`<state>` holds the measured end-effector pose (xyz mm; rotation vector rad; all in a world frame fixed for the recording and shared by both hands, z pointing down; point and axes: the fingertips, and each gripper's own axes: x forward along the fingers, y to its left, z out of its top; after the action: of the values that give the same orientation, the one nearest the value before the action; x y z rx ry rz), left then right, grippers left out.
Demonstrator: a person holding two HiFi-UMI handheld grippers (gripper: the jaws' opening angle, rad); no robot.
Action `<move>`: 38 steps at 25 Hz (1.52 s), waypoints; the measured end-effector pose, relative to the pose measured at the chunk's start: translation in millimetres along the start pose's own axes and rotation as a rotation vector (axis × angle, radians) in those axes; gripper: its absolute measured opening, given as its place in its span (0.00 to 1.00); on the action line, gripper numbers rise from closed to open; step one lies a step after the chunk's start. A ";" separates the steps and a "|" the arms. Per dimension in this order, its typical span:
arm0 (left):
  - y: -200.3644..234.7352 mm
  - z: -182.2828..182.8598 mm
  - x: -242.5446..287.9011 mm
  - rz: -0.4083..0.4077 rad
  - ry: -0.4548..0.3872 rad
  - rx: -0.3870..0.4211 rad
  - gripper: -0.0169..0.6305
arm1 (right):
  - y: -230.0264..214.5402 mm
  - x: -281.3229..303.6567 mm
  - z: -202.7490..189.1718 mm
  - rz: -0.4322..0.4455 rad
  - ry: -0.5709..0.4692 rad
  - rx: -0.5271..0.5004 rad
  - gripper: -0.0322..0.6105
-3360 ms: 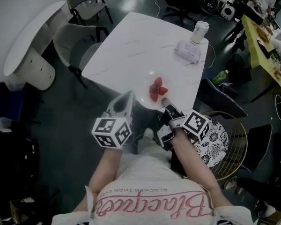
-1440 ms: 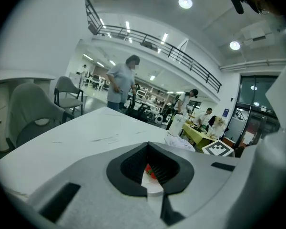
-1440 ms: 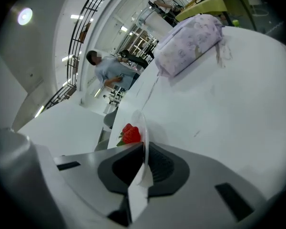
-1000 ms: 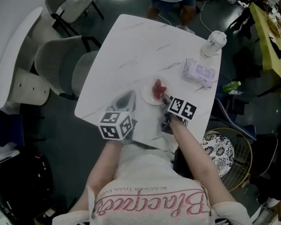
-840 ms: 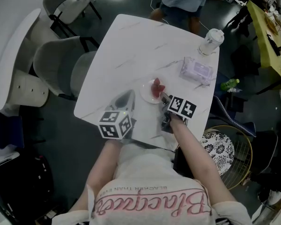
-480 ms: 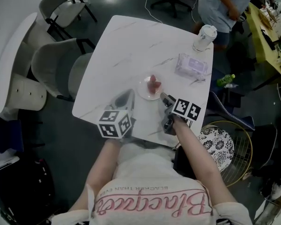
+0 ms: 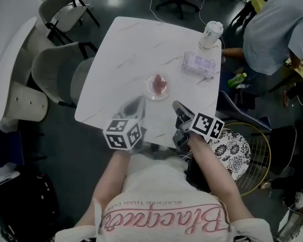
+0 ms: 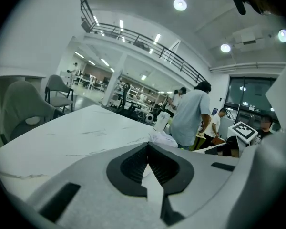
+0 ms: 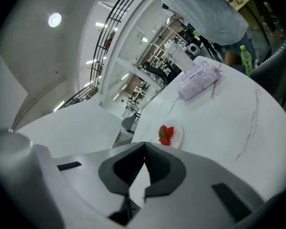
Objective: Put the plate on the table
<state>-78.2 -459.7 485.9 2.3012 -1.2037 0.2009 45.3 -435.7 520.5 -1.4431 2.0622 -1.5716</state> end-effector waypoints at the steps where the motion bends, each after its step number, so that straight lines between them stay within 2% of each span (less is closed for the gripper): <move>1: -4.1 0.8 -2.8 -0.005 -0.006 0.001 0.03 | 7.9 -5.3 -0.4 0.021 -0.005 0.006 0.05; 7: -28.2 14.3 -21.0 -0.034 -0.063 0.005 0.03 | 49.3 -33.7 0.1 0.113 -0.043 -0.014 0.05; 13: -47.3 29.4 -41.1 -0.053 -0.112 0.024 0.03 | 73.4 -55.1 3.6 0.146 -0.088 -0.059 0.05; 17: -55.6 38.0 -53.4 -0.055 -0.141 0.028 0.03 | 90.1 -64.1 4.2 0.153 -0.128 -0.233 0.05; 23: -68.4 44.6 -63.2 -0.070 -0.175 0.077 0.03 | 124.9 -79.1 9.8 0.136 -0.250 -0.635 0.05; 26: -72.7 48.5 -66.5 -0.074 -0.192 0.126 0.03 | 137.3 -84.0 10.6 0.123 -0.287 -0.758 0.05; 30: -79.3 54.5 -70.0 -0.054 -0.213 0.262 0.03 | 147.3 -87.4 8.5 0.095 -0.312 -0.910 0.05; 33: -81.9 59.2 -72.2 -0.056 -0.232 0.277 0.03 | 150.3 -87.3 7.2 0.073 -0.316 -0.965 0.05; 38: -85.0 63.1 -76.0 -0.054 -0.253 0.305 0.03 | 150.9 -85.3 4.9 0.066 -0.311 -0.976 0.05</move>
<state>-62.2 -398.4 372.0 2.6861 -1.3058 0.0793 4.9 -377.8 362.1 -1.6647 2.7296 -0.1966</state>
